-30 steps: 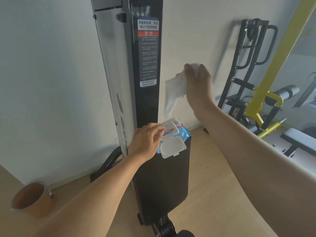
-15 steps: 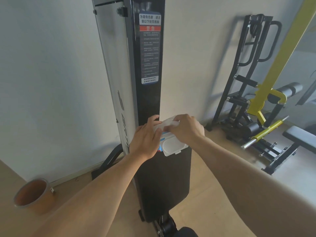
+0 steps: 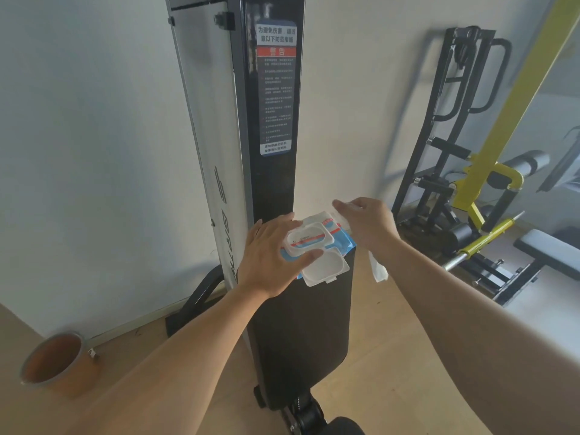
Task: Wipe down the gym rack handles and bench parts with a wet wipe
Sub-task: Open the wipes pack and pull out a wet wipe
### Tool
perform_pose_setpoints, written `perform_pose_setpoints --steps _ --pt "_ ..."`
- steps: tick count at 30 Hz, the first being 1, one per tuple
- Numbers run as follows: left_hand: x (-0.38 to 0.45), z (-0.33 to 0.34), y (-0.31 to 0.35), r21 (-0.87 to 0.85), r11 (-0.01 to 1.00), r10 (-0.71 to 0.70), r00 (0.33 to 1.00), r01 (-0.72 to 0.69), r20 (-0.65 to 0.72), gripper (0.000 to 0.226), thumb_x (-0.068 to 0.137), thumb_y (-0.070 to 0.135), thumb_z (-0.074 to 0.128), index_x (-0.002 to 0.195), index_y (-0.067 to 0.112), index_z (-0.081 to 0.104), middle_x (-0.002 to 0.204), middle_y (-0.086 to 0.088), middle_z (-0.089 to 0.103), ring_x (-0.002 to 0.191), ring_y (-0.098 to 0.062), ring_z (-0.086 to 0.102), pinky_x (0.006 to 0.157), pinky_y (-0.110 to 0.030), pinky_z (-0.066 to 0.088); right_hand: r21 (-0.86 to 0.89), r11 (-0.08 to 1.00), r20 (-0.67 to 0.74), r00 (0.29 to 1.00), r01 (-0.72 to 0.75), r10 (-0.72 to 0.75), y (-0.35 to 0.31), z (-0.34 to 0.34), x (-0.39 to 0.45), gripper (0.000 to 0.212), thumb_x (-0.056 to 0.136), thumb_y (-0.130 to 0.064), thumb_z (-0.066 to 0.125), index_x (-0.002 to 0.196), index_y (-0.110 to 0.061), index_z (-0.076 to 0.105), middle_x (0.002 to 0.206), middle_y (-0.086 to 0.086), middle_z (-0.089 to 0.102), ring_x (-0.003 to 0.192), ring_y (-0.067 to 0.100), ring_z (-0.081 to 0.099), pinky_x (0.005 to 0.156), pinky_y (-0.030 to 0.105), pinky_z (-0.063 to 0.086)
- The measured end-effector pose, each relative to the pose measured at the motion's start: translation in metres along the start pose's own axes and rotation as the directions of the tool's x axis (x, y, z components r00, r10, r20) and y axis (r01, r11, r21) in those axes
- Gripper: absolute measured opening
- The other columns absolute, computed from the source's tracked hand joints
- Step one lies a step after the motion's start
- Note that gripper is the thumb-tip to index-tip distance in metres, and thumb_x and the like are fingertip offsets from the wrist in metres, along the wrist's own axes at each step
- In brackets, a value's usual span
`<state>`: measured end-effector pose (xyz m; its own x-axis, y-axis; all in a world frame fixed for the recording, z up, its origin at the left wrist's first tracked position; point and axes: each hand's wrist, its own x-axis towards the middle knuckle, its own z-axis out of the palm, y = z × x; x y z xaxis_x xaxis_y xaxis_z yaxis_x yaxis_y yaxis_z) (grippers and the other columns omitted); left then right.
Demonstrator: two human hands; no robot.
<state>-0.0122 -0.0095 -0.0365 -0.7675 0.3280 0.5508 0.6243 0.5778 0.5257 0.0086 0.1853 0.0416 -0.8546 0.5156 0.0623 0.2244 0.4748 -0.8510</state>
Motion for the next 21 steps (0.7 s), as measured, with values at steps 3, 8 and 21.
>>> perform_pose_setpoints --steps 3,8,21 --pt "-0.003 -0.001 -0.006 -0.031 0.995 0.091 0.995 -0.090 0.027 0.072 0.075 0.086 0.050 0.129 0.039 0.050 0.136 0.012 0.061 0.127 -0.011 0.055 0.119 -0.055 0.030 0.056 0.998 0.014 0.999 -0.031 0.031 0.004 -0.008 -0.001 0.034 0.087 -0.049 0.068 0.084 -0.015 0.070 0.076 -0.006 0.065 0.068 0.015 0.062 0.056 0.026 0.052" --pt "-0.008 0.000 -0.011 0.100 0.970 0.203 0.965 -0.221 0.163 0.094 0.061 0.091 0.061 0.137 0.039 0.039 0.140 0.014 0.055 0.126 -0.009 0.052 0.120 -0.051 0.029 -0.162 0.977 0.210 0.963 -0.136 0.169 0.017 -0.012 -0.009 0.039 0.093 -0.045 0.058 0.085 -0.010 0.072 0.071 0.000 0.067 0.051 0.013 0.046 0.047 0.019 0.036" --pt "0.030 -0.014 0.017 0.075 0.992 -0.107 0.993 0.102 0.059 0.033 0.094 0.059 0.054 0.104 0.029 0.063 0.098 0.011 0.075 0.080 -0.010 0.071 0.067 -0.033 0.062 -0.154 0.979 0.295 0.940 -0.130 0.171 0.017 -0.010 -0.025 0.039 0.099 -0.044 0.047 0.094 -0.017 0.074 0.073 -0.003 0.077 0.043 0.011 0.049 0.033 0.011 0.031"
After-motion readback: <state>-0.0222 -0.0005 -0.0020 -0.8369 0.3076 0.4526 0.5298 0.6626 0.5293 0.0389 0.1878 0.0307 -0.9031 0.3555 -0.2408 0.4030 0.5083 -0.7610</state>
